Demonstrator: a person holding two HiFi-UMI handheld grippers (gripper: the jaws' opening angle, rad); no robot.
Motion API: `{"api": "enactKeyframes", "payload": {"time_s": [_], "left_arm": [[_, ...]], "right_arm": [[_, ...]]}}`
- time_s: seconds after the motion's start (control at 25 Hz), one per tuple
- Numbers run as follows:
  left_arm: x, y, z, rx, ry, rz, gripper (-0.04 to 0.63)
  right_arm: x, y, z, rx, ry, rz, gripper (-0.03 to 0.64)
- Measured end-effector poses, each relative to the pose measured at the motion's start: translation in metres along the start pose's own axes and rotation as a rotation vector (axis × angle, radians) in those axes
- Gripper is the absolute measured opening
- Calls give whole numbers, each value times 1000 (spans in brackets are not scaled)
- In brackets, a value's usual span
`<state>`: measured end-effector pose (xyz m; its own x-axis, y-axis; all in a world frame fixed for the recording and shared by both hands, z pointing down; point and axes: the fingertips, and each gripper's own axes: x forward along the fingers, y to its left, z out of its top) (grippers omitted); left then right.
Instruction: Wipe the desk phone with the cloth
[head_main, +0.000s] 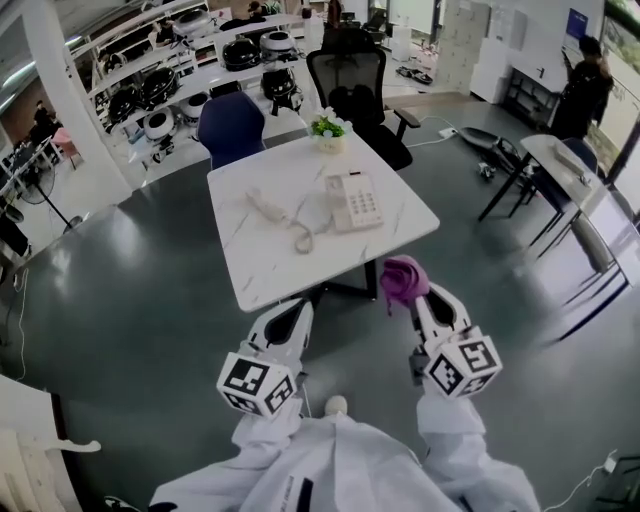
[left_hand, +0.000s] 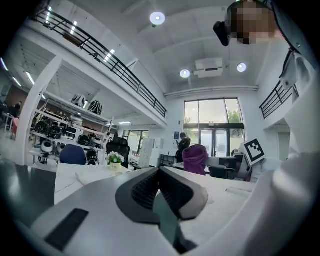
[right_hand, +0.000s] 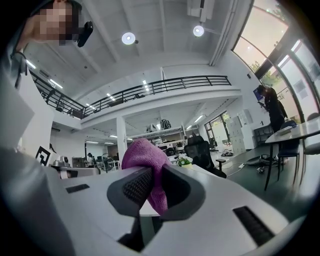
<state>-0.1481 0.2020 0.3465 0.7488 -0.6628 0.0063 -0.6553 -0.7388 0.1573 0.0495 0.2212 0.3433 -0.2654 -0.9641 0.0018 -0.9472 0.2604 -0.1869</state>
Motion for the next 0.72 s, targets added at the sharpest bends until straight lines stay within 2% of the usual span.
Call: {"api": "enactKeyframes", "payload": {"time_s": [0.24, 0.4, 0.72], "left_arm": [[25, 28, -3, -7, 4, -10, -2], [41, 41, -5, -3, 3, -12, -2], [75, 57, -14, -13, 33, -25, -2]], "right_arm": [[34, -14, -5, 17, -2, -20, 32], [47, -23, -2, 68, -33, -10, 32], [70, -52, -3, 87, -33, -39, 32]]}}
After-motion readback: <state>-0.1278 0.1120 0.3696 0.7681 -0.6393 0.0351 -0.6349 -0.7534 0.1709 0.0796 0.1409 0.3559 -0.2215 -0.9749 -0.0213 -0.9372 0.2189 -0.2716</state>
